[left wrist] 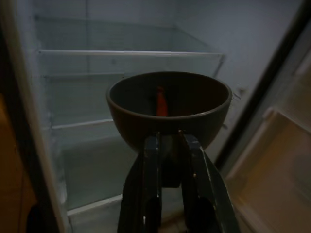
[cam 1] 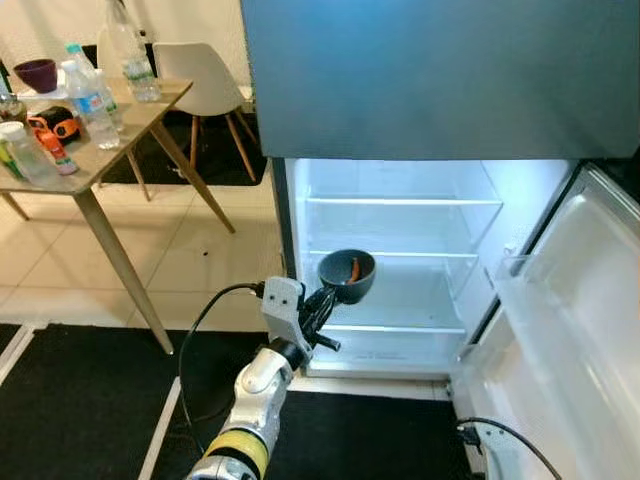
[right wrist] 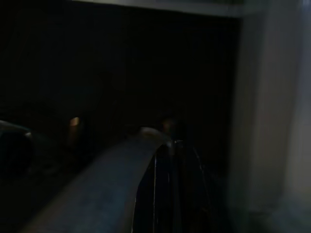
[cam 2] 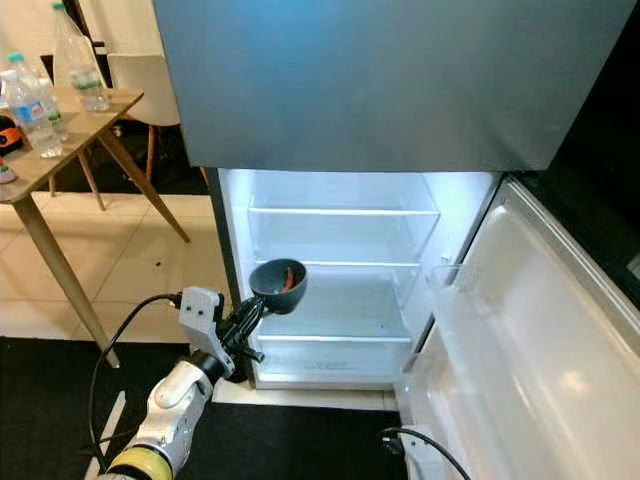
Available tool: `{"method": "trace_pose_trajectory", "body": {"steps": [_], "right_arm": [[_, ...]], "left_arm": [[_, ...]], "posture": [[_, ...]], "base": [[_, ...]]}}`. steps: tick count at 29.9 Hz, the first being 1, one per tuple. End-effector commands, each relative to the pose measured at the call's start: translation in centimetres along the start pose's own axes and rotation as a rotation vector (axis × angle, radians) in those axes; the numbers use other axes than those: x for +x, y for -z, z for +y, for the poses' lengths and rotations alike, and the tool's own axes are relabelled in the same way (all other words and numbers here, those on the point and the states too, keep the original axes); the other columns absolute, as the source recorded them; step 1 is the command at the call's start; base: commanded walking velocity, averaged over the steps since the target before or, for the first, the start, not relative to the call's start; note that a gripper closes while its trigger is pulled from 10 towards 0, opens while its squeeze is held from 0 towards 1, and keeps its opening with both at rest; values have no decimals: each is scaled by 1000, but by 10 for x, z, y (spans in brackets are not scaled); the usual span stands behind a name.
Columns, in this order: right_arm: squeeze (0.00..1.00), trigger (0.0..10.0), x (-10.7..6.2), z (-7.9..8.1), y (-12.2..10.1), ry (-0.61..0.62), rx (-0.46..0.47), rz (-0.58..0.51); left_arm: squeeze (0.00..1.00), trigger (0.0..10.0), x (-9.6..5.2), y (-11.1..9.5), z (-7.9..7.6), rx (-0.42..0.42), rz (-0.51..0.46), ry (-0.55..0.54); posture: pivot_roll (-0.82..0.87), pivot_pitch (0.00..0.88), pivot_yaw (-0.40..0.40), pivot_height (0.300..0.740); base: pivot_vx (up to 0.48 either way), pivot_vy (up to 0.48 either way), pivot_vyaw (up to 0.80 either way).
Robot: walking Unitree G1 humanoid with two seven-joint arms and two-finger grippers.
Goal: Restocking fridge
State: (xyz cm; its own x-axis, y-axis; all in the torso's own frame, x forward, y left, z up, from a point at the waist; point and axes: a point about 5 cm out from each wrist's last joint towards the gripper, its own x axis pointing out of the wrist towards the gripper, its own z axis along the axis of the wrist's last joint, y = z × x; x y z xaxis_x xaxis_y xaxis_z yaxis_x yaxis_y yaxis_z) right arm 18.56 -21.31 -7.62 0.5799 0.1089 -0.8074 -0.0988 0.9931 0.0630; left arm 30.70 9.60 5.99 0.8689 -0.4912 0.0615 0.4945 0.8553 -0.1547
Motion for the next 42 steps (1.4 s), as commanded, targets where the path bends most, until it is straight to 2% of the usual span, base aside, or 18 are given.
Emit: {"method": "trace_pose_trajectory", "body": {"steps": [1,14,42], "right_arm": [[0,10000,0,2,6,-8,-4,20],[0,10000,0,5,5,-20,-10,19],[0,10000,2,8,0,-33,-15,6]], "left_arm": [[0,10000,1,0,-1,3,2,0],[0,10000,0,-1,-1,23,2,20],[0,10000,1,-5,-3,51,-17,46]], "posture": [[-60,35,22,740],[-57,36,24,740],[-53,30,24,740]], "base": [[0,0,0],[0,0,0],[315,0,0]]}}
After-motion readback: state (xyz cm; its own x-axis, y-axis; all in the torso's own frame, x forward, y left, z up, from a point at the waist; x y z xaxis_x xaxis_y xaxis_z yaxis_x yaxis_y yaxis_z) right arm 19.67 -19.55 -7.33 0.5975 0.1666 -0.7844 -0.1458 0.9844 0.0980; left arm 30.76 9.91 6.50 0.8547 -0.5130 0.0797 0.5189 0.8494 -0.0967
